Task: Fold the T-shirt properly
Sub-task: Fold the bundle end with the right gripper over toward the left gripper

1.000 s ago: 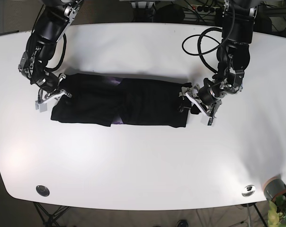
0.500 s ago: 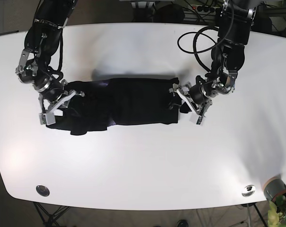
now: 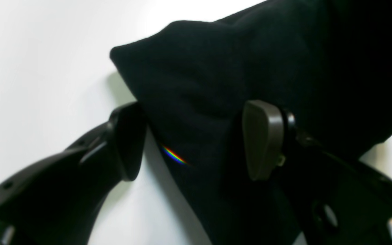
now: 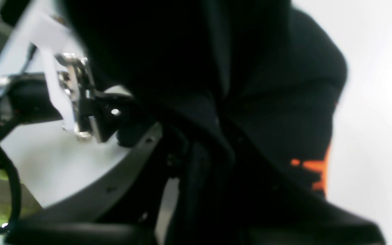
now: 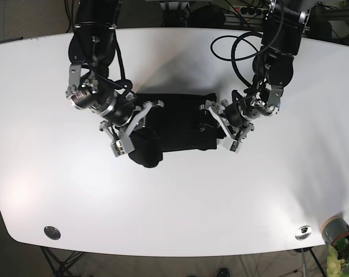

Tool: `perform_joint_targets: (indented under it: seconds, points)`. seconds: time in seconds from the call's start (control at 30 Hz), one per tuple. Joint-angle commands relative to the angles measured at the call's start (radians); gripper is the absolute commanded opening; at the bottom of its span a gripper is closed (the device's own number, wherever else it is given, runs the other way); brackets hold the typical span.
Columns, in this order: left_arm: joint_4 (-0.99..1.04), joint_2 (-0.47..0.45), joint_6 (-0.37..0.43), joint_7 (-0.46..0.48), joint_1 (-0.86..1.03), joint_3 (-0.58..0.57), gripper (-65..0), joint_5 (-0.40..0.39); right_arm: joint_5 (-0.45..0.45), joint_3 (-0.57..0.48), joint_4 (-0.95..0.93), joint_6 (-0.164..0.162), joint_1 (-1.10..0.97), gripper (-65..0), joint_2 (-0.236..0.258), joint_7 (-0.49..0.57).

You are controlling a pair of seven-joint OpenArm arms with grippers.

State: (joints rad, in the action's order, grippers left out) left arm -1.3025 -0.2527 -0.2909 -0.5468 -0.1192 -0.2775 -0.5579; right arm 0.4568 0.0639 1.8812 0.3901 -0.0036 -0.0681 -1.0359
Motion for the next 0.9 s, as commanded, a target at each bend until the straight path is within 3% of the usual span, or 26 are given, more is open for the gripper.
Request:
perform_joint_targets:
  seconds: [0.0,0.27,0.63,0.87]
  points:
    - [-0.007,-0.004,0.003,-0.026,-0.006,-0.002,-23.1,0.006,-0.020,-0.040,-0.007,0.004,0.026,-62.1,-0.017,0.049]
    - [-0.007,-0.004,0.003,-0.026,-0.006,-0.007,-23.1,0.003,-0.033,-0.125,-0.194,0.002,0.058,-62.0,-0.017,0.157]
    - [-0.036,-0.004,0.003,-0.023,-0.006,-0.002,-23.2,0.002,-0.034,-0.141,-0.325,0.000,0.072,-61.7,-0.016,0.269]
    - [-0.154,-0.003,0.003,-0.025,0.028,0.050,-33.6,0.002,-0.034,-0.141,-0.329,-0.006,0.089,-61.7,-0.016,0.271]
